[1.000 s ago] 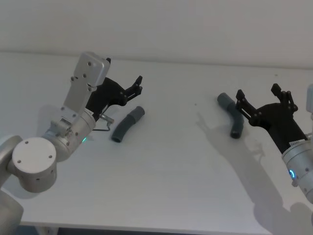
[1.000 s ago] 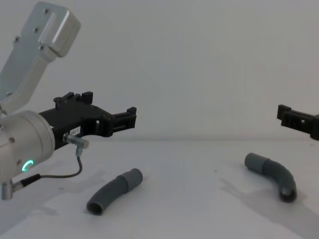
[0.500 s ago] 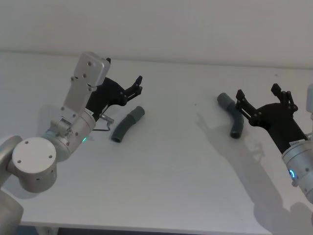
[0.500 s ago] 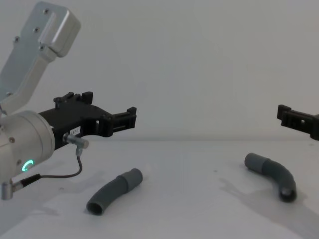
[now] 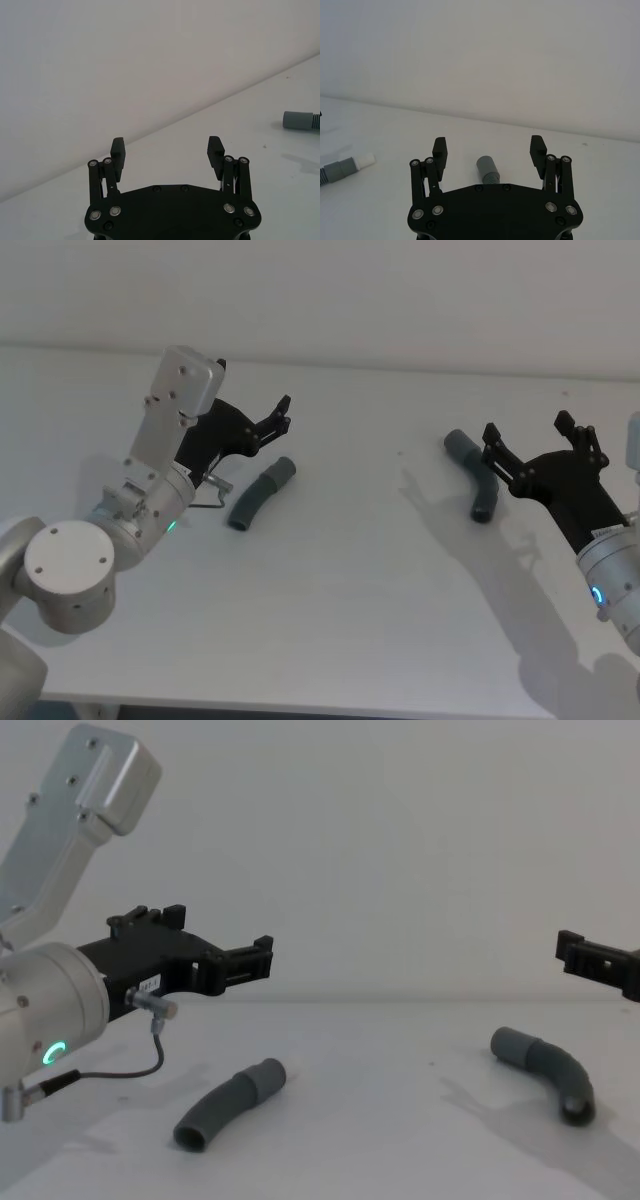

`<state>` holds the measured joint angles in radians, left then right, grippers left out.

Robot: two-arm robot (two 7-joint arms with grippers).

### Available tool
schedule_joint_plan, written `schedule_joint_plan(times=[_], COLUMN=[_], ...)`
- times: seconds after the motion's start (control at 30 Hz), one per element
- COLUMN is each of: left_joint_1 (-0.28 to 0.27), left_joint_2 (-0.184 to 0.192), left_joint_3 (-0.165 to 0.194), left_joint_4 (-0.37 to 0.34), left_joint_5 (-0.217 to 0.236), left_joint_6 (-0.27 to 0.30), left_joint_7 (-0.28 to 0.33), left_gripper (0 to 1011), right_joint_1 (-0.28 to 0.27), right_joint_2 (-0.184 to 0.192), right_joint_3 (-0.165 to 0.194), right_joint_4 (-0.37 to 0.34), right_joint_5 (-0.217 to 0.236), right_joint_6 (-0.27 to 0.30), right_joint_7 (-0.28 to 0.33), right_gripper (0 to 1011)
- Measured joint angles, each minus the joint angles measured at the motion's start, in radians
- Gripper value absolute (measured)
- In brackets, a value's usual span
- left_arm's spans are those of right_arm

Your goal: Use both hands to pick up one end of the pipe from the table, align the ends, and insert them.

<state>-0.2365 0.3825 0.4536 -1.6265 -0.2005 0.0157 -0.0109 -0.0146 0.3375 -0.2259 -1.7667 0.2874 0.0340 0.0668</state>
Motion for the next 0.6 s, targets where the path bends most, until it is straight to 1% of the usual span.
schedule_joint_plan(times=[0.13, 0.27, 0.3, 0.33, 0.4, 0.5, 0.6], left_joint_1=[0.008, 0.022, 0.029, 0.029, 0.047, 0.059, 0.077], left_joint_2=[0.008, 0.022, 0.029, 0.029, 0.046, 0.06, 0.085], left_joint_3=[-0.004, -0.01, -0.013, -0.013, -0.022, -0.029, -0.041], left_joint_4=[-0.017, -0.044, -0.057, -0.057, -0.088, -0.112, -0.149], left_joint_5=[0.0, -0.003, -0.006, -0.006, -0.014, -0.023, -0.038], left_joint_6=[0.022, 0.061, 0.079, 0.079, 0.123, 0.16, 0.217], left_joint_7=[-0.001, -0.005, -0.007, -0.007, -0.013, -0.019, -0.034], left_gripper=[1000, 1000, 1000, 1000, 1000, 1000, 1001], right_joint_1=[0.0, 0.0, 0.0, 0.0, 0.0, 0.0, 0.0], right_joint_2=[0.0, 0.0, 0.0, 0.0, 0.0, 0.0, 0.0], right_joint_3=[0.0, 0.0, 0.0, 0.0, 0.0, 0.0, 0.0], right_joint_4=[0.0, 0.0, 0.0, 0.0, 0.0, 0.0, 0.0], right_joint_5=[0.0, 0.0, 0.0, 0.0, 0.0, 0.0, 0.0], right_joint_6=[0.0, 0.0, 0.0, 0.0, 0.0, 0.0, 0.0], right_joint_7=[0.0, 0.0, 0.0, 0.0, 0.0, 0.0, 0.0], right_gripper=[1004, 1004, 1004, 1004, 1004, 1004, 1004])
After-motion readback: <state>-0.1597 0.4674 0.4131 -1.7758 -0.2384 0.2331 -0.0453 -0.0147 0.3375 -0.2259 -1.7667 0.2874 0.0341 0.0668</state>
